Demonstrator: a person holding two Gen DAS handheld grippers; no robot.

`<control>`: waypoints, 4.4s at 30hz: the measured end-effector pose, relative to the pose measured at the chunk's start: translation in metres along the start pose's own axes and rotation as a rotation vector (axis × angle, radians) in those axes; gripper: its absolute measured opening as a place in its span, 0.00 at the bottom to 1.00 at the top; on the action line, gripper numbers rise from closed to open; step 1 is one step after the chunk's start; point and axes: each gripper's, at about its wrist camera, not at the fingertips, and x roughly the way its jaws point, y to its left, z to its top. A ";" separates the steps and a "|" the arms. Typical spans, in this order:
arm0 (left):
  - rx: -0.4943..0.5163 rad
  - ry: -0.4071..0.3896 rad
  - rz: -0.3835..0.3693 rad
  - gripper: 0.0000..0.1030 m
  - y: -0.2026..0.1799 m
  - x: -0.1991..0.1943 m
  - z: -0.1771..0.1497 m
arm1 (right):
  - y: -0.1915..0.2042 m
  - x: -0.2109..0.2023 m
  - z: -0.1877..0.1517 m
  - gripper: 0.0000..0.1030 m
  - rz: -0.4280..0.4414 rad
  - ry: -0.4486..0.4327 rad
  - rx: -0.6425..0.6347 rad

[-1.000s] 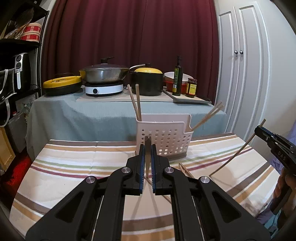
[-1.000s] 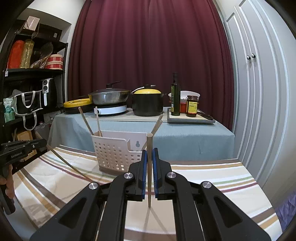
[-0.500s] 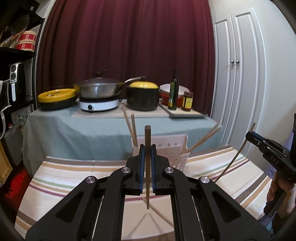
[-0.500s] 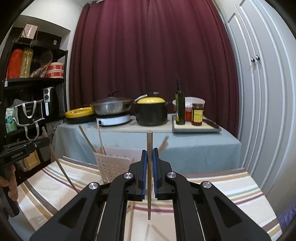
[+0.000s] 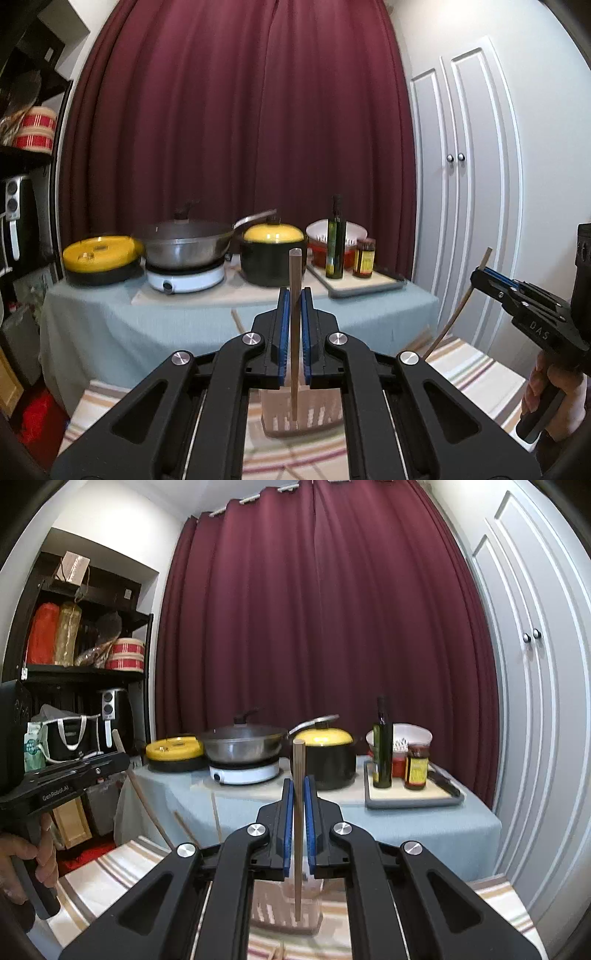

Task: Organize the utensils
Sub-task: 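Lift both held chopsticks and carry them over the white holder, then open both tools to drop the chopsticks into the holder, then withdraw both open tools back over the remaining chopsticks, then close the right tool on a wooden chopstick while the left tool closes on another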

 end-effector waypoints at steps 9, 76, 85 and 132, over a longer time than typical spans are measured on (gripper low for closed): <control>-0.009 -0.062 0.019 0.06 0.005 0.035 0.030 | 0.000 0.033 0.026 0.07 0.013 -0.056 -0.016; -0.069 0.358 0.051 0.55 -0.019 -0.019 -0.179 | 0.009 -0.036 -0.181 0.44 -0.084 0.352 0.033; -0.072 0.409 0.035 0.55 -0.022 -0.036 -0.219 | 0.026 -0.051 -0.230 0.43 -0.040 0.411 0.033; -0.035 0.484 -0.102 0.06 -0.063 -0.041 -0.280 | 0.025 -0.067 -0.263 0.06 -0.033 0.466 0.065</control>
